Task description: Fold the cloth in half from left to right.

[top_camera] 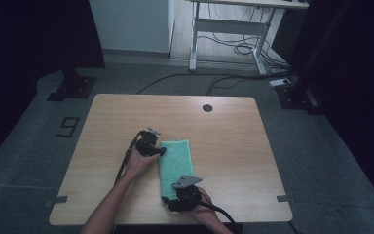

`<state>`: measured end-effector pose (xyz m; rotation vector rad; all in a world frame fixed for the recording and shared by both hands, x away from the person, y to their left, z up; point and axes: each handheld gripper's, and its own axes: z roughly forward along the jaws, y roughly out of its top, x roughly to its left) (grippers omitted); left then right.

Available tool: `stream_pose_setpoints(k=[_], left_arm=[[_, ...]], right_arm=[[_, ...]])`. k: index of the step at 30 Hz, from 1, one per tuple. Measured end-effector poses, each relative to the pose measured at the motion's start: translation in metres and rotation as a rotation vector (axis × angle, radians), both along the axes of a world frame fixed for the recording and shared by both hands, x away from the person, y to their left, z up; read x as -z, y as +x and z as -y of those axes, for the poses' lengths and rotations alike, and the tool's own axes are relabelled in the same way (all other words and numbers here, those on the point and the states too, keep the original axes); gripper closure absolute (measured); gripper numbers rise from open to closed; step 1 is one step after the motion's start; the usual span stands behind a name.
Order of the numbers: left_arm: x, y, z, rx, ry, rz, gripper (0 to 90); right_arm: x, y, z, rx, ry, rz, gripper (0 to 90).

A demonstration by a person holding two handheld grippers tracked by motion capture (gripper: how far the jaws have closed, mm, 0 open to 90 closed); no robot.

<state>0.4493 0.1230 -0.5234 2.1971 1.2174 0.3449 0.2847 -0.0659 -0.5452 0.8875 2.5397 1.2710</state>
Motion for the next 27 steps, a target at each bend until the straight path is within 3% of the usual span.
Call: stream_pose_setpoints(k=[3, 5, 9, 14, 20, 27], left_arm=[[-0.012, -0.004, -0.002, 0.003, -0.06, 0.031, 47.1], [-0.019, -0.007, -0.001, 0.015, -0.068, 0.053, 49.0], [-0.022, -0.007, 0.006, 0.037, -0.077, 0.057, 50.1], [-0.011, -0.002, 0.01, 0.052, -0.058, 0.019, 51.6], [0.001, 0.007, 0.005, 0.028, -0.066, -0.022, 53.8], [0.006, 0.01, 0.001, 0.021, -0.072, -0.033, 52.4]], right_arm=[[-0.005, -0.002, 0.002, 0.001, 0.027, 0.009, 38.0], [-0.011, -0.003, 0.005, 0.015, 0.054, 0.038, 40.2], [-0.02, 0.0, 0.003, 0.025, 0.065, 0.063, 43.6], [-0.016, 0.005, -0.008, -0.009, 0.025, 0.049, 46.4], [-0.006, 0.005, -0.018, -0.041, -0.007, 0.024, 47.2], [-0.007, 0.005, -0.012, -0.044, 0.025, 0.005, 47.8]])
